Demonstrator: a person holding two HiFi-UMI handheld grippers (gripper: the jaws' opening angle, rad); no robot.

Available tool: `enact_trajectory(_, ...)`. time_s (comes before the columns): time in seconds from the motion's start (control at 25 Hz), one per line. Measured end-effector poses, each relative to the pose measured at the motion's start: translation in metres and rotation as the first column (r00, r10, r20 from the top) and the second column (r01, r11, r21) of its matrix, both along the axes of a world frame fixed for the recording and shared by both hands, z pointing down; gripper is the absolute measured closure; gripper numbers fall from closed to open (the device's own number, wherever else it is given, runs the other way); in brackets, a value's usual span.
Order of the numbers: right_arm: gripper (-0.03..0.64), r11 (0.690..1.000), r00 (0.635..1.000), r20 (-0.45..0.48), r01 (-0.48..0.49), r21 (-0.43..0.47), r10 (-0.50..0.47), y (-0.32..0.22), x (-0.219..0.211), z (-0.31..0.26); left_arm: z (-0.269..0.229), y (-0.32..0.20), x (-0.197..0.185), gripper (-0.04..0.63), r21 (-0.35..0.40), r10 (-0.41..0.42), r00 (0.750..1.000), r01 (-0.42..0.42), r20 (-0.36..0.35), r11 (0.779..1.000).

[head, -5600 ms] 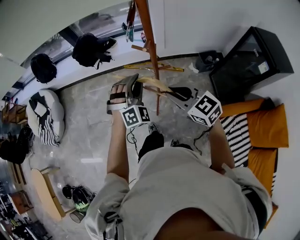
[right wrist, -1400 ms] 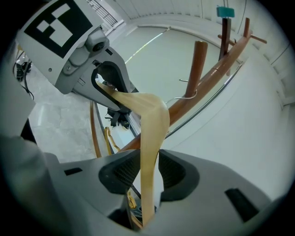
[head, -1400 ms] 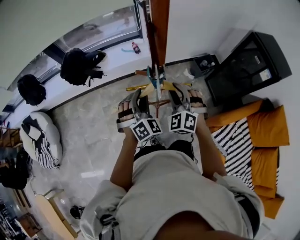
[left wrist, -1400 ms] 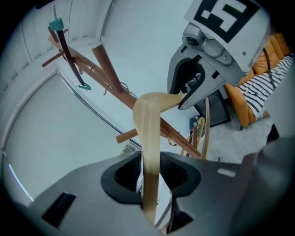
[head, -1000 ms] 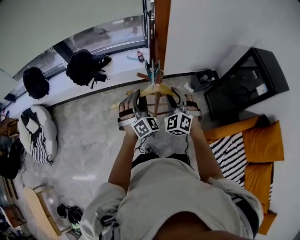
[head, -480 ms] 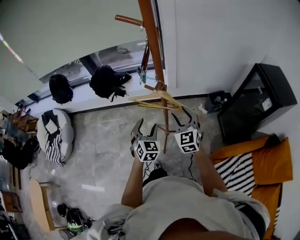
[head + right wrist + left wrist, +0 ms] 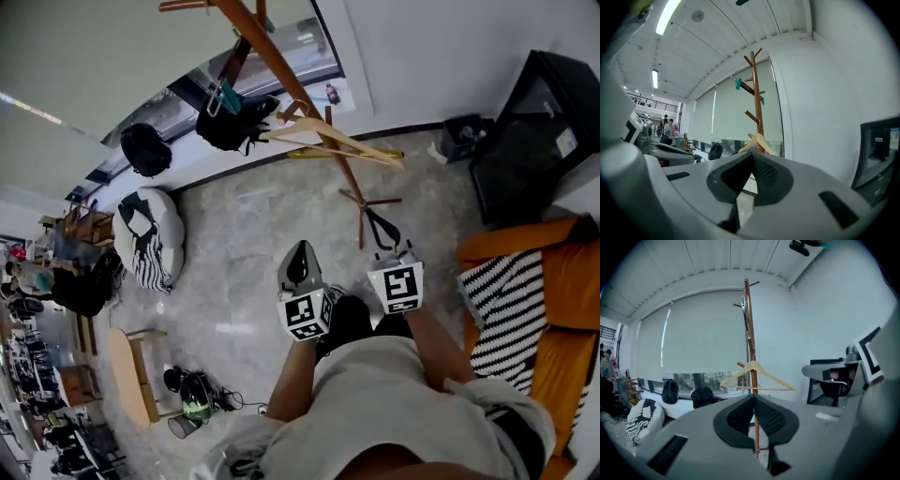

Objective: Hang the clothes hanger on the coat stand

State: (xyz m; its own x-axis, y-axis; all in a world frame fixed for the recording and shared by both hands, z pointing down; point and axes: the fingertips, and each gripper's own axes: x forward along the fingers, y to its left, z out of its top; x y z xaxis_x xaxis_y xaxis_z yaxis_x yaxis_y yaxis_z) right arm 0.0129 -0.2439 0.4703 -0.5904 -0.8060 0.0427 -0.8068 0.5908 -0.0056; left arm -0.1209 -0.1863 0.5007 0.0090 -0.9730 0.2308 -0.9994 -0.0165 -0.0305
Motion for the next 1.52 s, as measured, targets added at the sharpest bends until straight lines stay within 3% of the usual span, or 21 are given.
enact_trajectory(0.12,0.612,1.0,1.0,-0.029,0.006,0.012,-0.006,0.016,0.011,0.002,0.003,0.014,0.011,0.585,-0.016,-0.001,1.0,0.0,-0.006,1.0)
enact_trajectory(0.28,0.612,0.997,0.989,-0.141,-0.023,0.08,0.034,0.025,0.026,-0.007,-0.005,0.027,0.026,0.585,-0.015,0.031,1.0,-0.031,-0.002,0.999)
enact_trajectory(0.56,0.612,0.994,0.993,-0.12,0.006,0.111,0.007,0.051,0.016,-0.021,-0.017,0.06,0.025,0.586,0.009,0.032,0.999,-0.032,0.009,0.999)
enact_trajectory(0.68,0.612,0.992,0.994,-0.108,0.009,0.125,0.004,0.074,0.005,-0.028,-0.031,0.082,0.02,0.586,0.059,0.043,0.998,-0.045,0.04,0.997)
enact_trajectory(0.96,0.612,0.992,0.998,-0.054,0.049,0.12,-0.043,0.145,-0.032,-0.048,-0.064,0.151,-0.005,0.586,0.16,0.012,0.999,-0.017,0.03,0.987)
enact_trajectory(1.2,0.612,0.992,0.995,-0.079,0.062,0.111,-0.053,0.235,-0.036,-0.068,-0.078,0.238,-0.01,0.586,0.225,0.02,1.0,-0.018,-0.005,0.974)
enact_trajectory(1.36,0.612,0.997,0.992,-0.125,0.034,0.065,-0.026,0.312,-0.011,-0.051,-0.048,0.297,0.004,0.586,0.206,0.052,0.996,-0.036,-0.07,0.978)
enact_trajectory(1.52,0.612,0.997,0.983,-0.181,0.011,0.078,0.003,0.332,-0.007,-0.05,-0.04,0.314,0.007,0.586,0.184,0.083,0.992,-0.064,-0.098,0.981)
